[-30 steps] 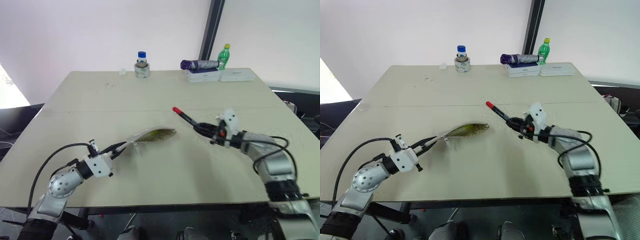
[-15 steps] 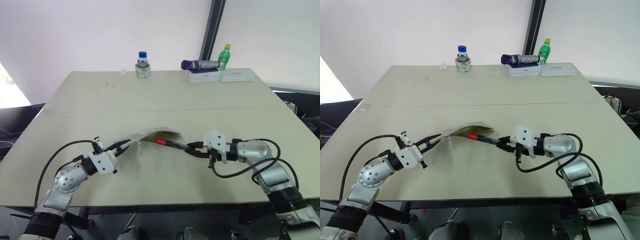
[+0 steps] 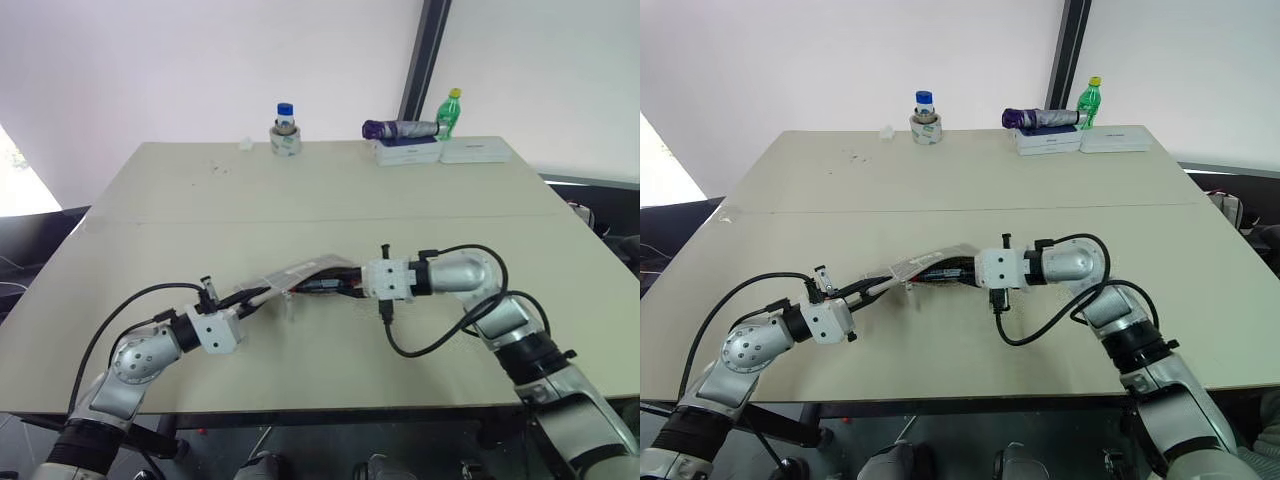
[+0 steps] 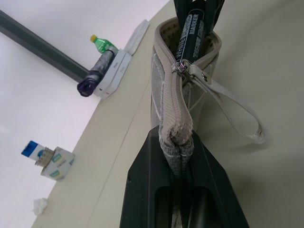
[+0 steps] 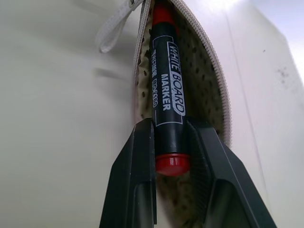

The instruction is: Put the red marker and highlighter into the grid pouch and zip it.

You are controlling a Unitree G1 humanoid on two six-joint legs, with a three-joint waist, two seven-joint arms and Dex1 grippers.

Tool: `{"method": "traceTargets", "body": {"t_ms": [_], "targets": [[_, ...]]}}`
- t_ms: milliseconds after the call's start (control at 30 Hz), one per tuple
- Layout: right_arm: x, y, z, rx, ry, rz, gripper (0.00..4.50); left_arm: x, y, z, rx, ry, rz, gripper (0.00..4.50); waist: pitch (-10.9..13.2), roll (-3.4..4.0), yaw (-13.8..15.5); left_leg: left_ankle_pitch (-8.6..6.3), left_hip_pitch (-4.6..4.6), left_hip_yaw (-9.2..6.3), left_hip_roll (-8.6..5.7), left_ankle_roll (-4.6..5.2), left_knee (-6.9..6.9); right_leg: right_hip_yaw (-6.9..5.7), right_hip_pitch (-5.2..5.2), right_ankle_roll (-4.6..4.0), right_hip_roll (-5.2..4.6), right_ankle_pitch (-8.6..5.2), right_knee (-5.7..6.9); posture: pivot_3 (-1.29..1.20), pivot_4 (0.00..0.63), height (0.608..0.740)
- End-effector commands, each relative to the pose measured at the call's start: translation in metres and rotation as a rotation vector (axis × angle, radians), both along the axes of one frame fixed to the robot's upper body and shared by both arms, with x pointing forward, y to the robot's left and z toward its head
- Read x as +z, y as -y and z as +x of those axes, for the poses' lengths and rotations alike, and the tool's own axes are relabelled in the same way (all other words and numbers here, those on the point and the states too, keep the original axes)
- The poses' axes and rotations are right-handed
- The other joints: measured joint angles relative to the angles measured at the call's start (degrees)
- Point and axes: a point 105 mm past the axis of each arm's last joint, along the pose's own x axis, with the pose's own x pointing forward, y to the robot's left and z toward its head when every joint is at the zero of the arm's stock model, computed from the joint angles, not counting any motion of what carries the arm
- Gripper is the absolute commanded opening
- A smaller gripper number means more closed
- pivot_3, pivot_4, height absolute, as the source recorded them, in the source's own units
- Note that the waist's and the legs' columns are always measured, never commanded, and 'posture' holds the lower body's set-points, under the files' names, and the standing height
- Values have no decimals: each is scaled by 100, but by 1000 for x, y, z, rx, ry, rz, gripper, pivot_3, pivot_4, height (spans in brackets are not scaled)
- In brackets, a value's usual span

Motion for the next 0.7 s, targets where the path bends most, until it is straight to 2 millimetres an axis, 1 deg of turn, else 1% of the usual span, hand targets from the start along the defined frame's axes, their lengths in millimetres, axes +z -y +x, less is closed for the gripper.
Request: {"method": "traceTargets", "body": {"t_ms": [33, 167, 233, 267, 300, 367, 433, 467, 500, 567, 600, 667, 700], "targets": [[3, -11, -2, 63, 76, 5, 384, 14, 12, -5, -56, 58, -10, 0, 0, 0, -1, 1, 0, 0, 0, -2, 0, 0, 0, 0, 0, 0, 0, 0, 150, 740], [-3, -8, 0, 58, 61, 11, 384, 12, 13, -6, -58, 52, -11, 0, 0, 0, -3, 2, 0, 3, -1, -3, 0, 0, 0, 0, 1, 0, 0, 0, 150, 740], [1, -5, 4, 38, 61, 28, 1421, 12, 14, -6, -58, 51, -12, 0, 0, 0, -6, 3, 0, 3, -1, -4, 0, 0, 1, 0, 2, 0, 1, 0, 150, 740], [2, -3, 5, 28, 73, 27, 1823, 12, 13, -6, -54, 49, -15, 0, 0, 0, -9, 3, 0, 3, -1, -4, 0, 0, 0, 0, 2, 0, 1, 0, 150, 740], [3, -1, 6, 23, 84, 25, 2383, 12, 13, -6, -52, 47, -18, 0, 0, 0, -8, 3, 0, 3, -1, -5, 0, 0, 0, 0, 3, 0, 2, 0, 150, 740], [11, 4, 4, 18, 111, 44, 3358, 12, 12, -6, -42, 44, -24, 0, 0, 0, -7, 3, 0, 3, 0, -5, 0, 0, 0, 0, 3, 0, 2, 0, 150, 740], [19, 11, 1, -15, 85, 85, 4354, 12, 11, -4, -31, 45, -20, 0, 0, 0, 5, 3, 0, 3, 0, -5, 0, 1, 0, 0, 2, 0, 2, 0, 150, 740], [24, 15, -2, -25, 59, 108, 4444, 12, 11, -4, -27, 42, -24, 0, 0, 0, 15, 3, 0, 1, 0, -5, 0, 1, 0, 0, 1, 0, 2, 0, 150, 740], [33, 20, -7, -44, 12, 163, 4444, 11, 11, -3, -20, 38, -25, 0, 0, 0, 14, 3, 0, 0, 0, -5, 0, 1, 1, 0, 0, 0, 2, 0, 150, 740], [53, 26, -14, -92, -113, 318, 4444, 9, 11, -2, -15, 26, -33, 0, 0, 0, 13, 3, 0, -3, 0, -4, 1, 1, 3, 0, -2, 0, 1, 0, 150, 740], [59, 29, -17, -104, -170, 379, 4444, 8, 12, -2, -14, 22, -35, 0, 0, 0, 8, 2, 0, -6, 0, -4, 1, 1, 4, 0, -4, 0, 1, 0, 150, 740], [59, 35, -24, -144, -333, 464, 4444, 7, 13, -2, -10, 11, -51, 0, -1, -1, 2, 2, 1, -12, 1, -2, 1, 0, 5, -1, -4, 1, 2, 0, 150, 740], [55, 36, -30, -155, -419, 496, 4444, 7, 13, 0, -5, 6, -59, 0, -1, -1, -1, -13, 2, -17, 2, 23, 0, -1, 7, -1, -3, 1, 3, 0, 150, 740]]}}
